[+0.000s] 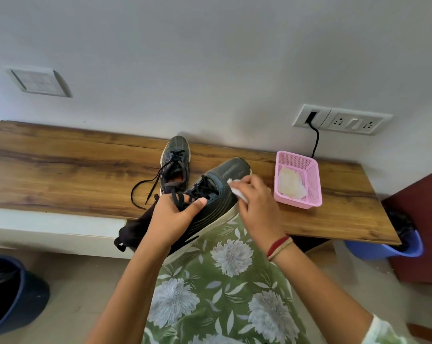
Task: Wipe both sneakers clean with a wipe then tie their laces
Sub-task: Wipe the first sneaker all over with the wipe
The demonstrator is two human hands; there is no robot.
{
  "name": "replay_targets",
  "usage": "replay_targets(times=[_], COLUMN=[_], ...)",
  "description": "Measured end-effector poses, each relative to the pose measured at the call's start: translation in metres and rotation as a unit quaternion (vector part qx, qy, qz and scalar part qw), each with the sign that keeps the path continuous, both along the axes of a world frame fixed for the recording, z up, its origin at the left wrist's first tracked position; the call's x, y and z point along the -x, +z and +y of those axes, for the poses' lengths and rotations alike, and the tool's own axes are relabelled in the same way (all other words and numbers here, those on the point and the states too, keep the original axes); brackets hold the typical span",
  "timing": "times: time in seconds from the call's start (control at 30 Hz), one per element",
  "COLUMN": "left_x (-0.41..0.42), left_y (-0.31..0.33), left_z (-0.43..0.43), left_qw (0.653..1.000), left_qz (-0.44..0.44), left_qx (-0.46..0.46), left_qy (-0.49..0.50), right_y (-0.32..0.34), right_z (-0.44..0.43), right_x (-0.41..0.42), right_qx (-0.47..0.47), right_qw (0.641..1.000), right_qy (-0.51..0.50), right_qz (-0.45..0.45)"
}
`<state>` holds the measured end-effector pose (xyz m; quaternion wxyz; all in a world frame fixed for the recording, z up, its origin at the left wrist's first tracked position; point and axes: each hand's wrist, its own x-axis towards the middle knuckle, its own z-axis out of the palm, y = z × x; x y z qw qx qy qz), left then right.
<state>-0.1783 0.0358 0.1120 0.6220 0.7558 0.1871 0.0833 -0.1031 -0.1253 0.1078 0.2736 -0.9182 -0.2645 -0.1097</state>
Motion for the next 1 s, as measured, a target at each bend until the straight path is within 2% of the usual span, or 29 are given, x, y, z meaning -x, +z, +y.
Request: replay_targets(times=[0.07, 0.17, 0.2, 0.3, 0.47, 0.53, 0.63, 0.83, 1.0], left_x=[0.000, -0.002, -0.002, -0.003, 0.002, 0.003, 0.004, 0.003, 0.003], left_y=[-0.003, -0.006, -0.007, -0.005, -0.004, -0.004, -0.006, -0.009, -0.008], left_z=[0.002, 0.007, 0.009, 0.007, -0.002, 0.000, 0.004, 0.001, -0.007], left_qw=[1.000, 1.000, 1.000, 1.000, 0.996, 0.995, 0.994, 0.993, 0.990], left_qz=[0.001, 0.009, 0.008, -0.005, -0.055, -0.067, -0.061, -0.066, -0.075], left_qx=[-0.011, -0.006, -0.005, -0.013, -0.067, -0.079, -0.085, -0.094, -0.121], left_qy=[0.005, 0.024, 0.024, 0.010, 0.000, 0.004, 0.023, 0.017, -0.021], right_y=[-0.004, 0.002, 0.005, 0.016, 0.004, -0.003, 0.000, 0.020, 0.010], right_z=[0.002, -0.005, -0.009, -0.016, -0.005, 0.000, -0.004, -0.015, -0.003], right_x=[0.013, 0.005, -0.002, -0.020, -0.007, 0.009, 0.015, -0.011, -0.012], right_qx=[-0.011, -0.076, -0.102, -0.129, -0.070, -0.058, -0.044, -0.113, -0.075], right_qw=[0.998, 0.983, 0.982, 0.990, 0.997, 0.998, 0.997, 0.990, 0.993], right_qy=[0.033, 0.049, 0.027, -0.039, -0.029, 0.012, 0.053, -0.081, -0.091], right_qz=[0.043, 0.162, 0.160, 0.050, -0.018, -0.014, 0.043, -0.037, -0.003])
